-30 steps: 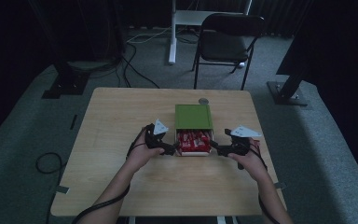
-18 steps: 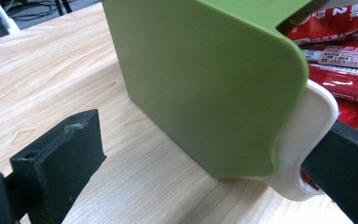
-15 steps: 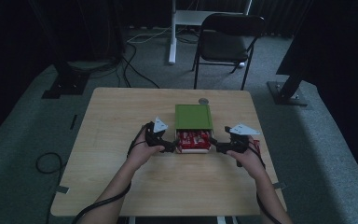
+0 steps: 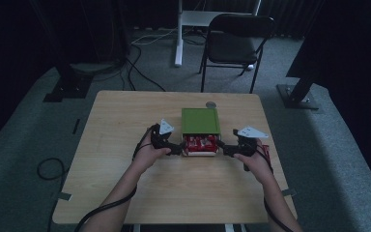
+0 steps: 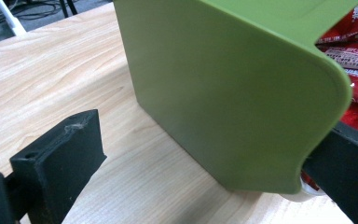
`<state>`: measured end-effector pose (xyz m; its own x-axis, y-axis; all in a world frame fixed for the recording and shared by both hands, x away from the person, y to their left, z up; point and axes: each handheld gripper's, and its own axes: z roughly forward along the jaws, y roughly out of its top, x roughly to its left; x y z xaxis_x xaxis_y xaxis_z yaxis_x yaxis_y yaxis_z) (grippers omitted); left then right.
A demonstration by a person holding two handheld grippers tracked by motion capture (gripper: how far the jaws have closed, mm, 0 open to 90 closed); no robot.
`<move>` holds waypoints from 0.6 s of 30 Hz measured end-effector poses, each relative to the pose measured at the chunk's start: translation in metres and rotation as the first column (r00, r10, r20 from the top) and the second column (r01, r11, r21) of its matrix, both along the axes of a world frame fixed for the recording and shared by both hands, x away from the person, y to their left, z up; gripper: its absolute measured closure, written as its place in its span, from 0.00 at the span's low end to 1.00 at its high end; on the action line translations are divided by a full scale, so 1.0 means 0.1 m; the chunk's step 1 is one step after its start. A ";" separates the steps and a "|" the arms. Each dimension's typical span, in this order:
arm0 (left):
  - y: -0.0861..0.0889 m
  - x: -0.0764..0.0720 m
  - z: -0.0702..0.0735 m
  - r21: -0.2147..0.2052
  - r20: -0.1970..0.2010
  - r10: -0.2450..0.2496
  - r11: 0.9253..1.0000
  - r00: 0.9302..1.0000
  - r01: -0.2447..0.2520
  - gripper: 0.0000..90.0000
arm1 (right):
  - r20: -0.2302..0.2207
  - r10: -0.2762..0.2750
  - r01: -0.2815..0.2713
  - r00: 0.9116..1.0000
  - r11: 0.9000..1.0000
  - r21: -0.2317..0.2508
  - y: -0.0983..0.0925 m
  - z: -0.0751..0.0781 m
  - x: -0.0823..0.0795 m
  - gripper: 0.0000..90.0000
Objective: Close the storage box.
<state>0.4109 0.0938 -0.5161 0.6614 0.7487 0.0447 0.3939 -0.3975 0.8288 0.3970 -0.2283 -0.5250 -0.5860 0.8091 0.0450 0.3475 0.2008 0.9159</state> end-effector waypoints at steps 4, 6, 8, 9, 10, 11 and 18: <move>-0.01 0.02 0.01 0.007 -0.001 0.004 1.000 1.000 -0.004 0.03 | 0.001 -0.006 0.006 1.000 1.000 -0.004 0.01 0.00 0.02 0.13; -0.01 0.03 0.01 0.013 0.001 0.005 1.000 1.000 -0.005 0.03 | 0.001 -0.009 0.009 1.000 1.000 -0.004 0.01 0.00 0.03 0.13; -0.01 0.03 0.02 0.019 0.005 0.000 1.000 1.000 -0.001 0.03 | 0.001 -0.010 0.010 1.000 1.000 -0.001 0.01 0.00 0.03 0.13; -0.01 0.03 0.02 0.017 0.004 0.000 1.000 1.000 0.000 0.03 | 0.001 -0.010 0.010 1.000 1.000 -0.001 0.01 0.00 0.03 0.13; -0.01 0.03 0.02 0.017 0.006 0.000 1.000 1.000 0.000 0.03 | 0.004 -0.008 0.008 1.000 1.000 -0.002 0.01 0.00 0.02 0.13; -0.01 0.02 0.03 0.011 0.006 0.001 1.000 1.000 -0.001 0.03 | 0.009 -0.007 0.007 1.000 1.000 -0.003 0.01 0.00 0.02 0.13; 0.00 -0.05 0.07 -0.029 0.009 -0.006 1.000 1.000 0.006 0.03 | 0.008 0.005 -0.005 1.000 0.999 0.038 0.02 0.05 -0.02 0.13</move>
<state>0.4059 0.0935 -0.5093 0.6657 0.7457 0.0295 0.3838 -0.3760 0.8434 0.3946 -0.2262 -0.5204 -0.5903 0.8040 0.0710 0.3393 0.1674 0.9257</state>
